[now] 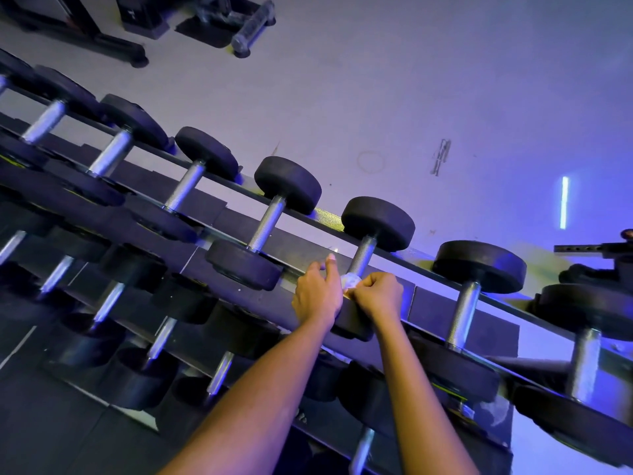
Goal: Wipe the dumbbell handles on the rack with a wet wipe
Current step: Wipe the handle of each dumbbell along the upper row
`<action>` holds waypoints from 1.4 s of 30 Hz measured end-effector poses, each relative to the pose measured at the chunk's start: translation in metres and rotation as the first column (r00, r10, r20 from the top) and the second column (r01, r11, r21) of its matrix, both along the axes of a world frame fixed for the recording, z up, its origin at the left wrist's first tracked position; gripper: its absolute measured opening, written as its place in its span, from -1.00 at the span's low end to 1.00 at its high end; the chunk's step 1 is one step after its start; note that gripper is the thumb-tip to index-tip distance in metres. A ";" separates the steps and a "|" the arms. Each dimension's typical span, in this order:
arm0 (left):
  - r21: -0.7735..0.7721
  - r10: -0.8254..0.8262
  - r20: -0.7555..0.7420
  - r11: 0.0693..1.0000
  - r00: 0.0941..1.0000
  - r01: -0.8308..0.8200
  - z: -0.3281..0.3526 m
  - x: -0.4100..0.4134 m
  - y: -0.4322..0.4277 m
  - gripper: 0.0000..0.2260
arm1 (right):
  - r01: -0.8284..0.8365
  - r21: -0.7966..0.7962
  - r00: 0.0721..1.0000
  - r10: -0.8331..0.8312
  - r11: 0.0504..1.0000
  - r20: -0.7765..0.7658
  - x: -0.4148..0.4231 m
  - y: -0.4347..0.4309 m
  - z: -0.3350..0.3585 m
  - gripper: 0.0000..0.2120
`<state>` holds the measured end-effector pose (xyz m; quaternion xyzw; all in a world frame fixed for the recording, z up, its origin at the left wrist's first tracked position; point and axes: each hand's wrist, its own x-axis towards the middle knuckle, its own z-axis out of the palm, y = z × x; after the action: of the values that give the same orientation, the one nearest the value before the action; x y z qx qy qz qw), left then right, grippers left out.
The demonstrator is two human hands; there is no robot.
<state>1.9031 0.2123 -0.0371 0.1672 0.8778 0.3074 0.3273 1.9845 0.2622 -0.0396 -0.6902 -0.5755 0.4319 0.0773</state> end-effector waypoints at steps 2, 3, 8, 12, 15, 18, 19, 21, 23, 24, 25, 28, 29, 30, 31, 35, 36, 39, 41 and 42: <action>0.000 -0.002 0.003 1.000 1.000 0.002 -0.001 0.000 0.000 -0.55 | 0.008 0.003 1.000 -0.008 1.000 -0.002 0.003 0.002 -0.001 -0.85; 0.001 -0.003 0.005 1.000 1.000 0.003 -0.002 0.000 0.000 -0.55 | 0.020 0.010 1.000 -0.020 1.000 -0.006 0.005 0.002 -0.003 -0.85; 0.010 0.001 0.001 1.000 1.000 -0.001 -0.001 0.000 0.000 -0.54 | 0.078 0.037 0.995 -0.076 0.996 -0.062 0.017 -0.003 -0.009 -0.87; 0.013 -0.005 -0.002 1.000 1.000 0.005 -0.002 -0.001 0.001 -0.54 | 0.051 0.011 0.996 -0.050 0.999 -0.075 0.015 -0.003 -0.008 -0.87; 0.004 -0.016 -0.017 1.000 1.000 0.016 -0.001 0.000 0.001 -0.54 | 0.117 -0.069 0.985 -0.125 0.991 -0.122 0.017 0.004 -0.008 -0.86; 0.009 -0.023 -0.002 1.000 1.000 0.023 -0.003 -0.001 0.000 -0.54 | 0.289 -0.079 0.933 -0.299 0.954 -0.202 0.017 0.010 -0.006 -0.84; 0.009 -0.022 0.006 1.000 1.000 0.022 -0.003 -0.001 0.001 -0.54 | 0.352 -0.040 0.907 -0.352 0.935 -0.231 0.015 0.014 -0.005 -0.82; 0.006 -0.023 0.015 1.000 1.000 0.023 -0.004 -0.002 0.000 -0.54 | 0.476 0.027 0.840 -0.445 0.879 -0.310 0.006 0.027 -0.004 -0.78; 0.011 -0.023 0.015 1.000 1.000 0.023 -0.004 -0.001 0.000 -0.54 | 0.555 0.061 0.786 -0.498 0.830 -0.367 -0.006 0.043 -0.001 -0.81; 0.012 -0.022 0.015 1.000 1.000 0.021 -0.004 -0.001 0.000 -0.54 | 0.573 0.074 0.774 -0.509 0.816 -0.378 -0.010 0.049 0.000 -0.83; 0.013 -0.022 0.014 1.000 1.000 0.022 -0.004 -0.001 0.000 -0.54 | 0.575 0.083 0.775 -0.509 0.814 -0.375 -0.014 0.053 -0.001 -0.83; 0.011 -0.029 0.008 1.000 1.000 0.029 -0.003 -0.001 0.000 -0.54 | 0.491 0.132 0.846 -0.435 0.861 -0.307 -0.015 0.047 -0.006 -0.81; 0.009 -0.031 0.004 0.999 0.999 0.031 -0.002 -0.001 0.000 -0.54 | 0.451 0.142 0.874 -0.403 0.881 -0.272 -0.013 0.041 -0.007 -0.81; 0.006 -0.033 -0.001 0.999 0.999 0.033 -0.002 -0.001 0.000 -0.54 | 0.408 0.147 0.900 -0.370 0.901 -0.229 -0.010 0.034 -0.009 -0.82; 0.001 -0.035 -0.004 0.999 0.999 0.035 -0.001 -0.001 0.000 -0.54 | 0.354 0.152 0.928 -0.325 0.923 -0.183 -0.008 0.026 -0.010 -0.83; -0.007 -0.048 -0.009 0.999 0.999 0.048 -0.002 -0.002 0.000 -0.54 | 0.199 0.106 0.977 -0.188 0.974 -0.104 0.002 -0.004 -0.007 -0.82; -0.007 -0.048 -0.011 0.999 0.999 0.048 -0.003 -0.001 0.001 -0.54 | 0.185 0.074 0.979 -0.177 0.980 -0.101 0.005 -0.009 -0.006 -0.81; -0.004 -0.045 -0.023 0.999 0.999 0.045 -0.007 -0.002 0.002 -0.53 | 0.251 0.042 0.960 -0.243 0.967 -0.135 0.004 -0.010 -0.001 -0.85; -0.004 -0.048 -0.025 0.999 0.999 0.048 -0.010 -0.003 0.002 -0.53 | 0.384 0.098 0.910 -0.358 0.918 -0.209 -0.001 0.005 0.000 -0.88; -0.002 -0.051 -0.029 0.999 0.998 0.051 -0.011 -0.003 0.002 -0.53 | 0.447 0.120 0.876 -0.407 0.886 -0.257 -0.005 0.014 0.000 -0.90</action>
<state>1.9005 0.2147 -0.0485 0.1936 0.8781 0.2959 0.3224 1.9798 0.2766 -0.0394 -0.7375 -0.4315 0.4269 0.2960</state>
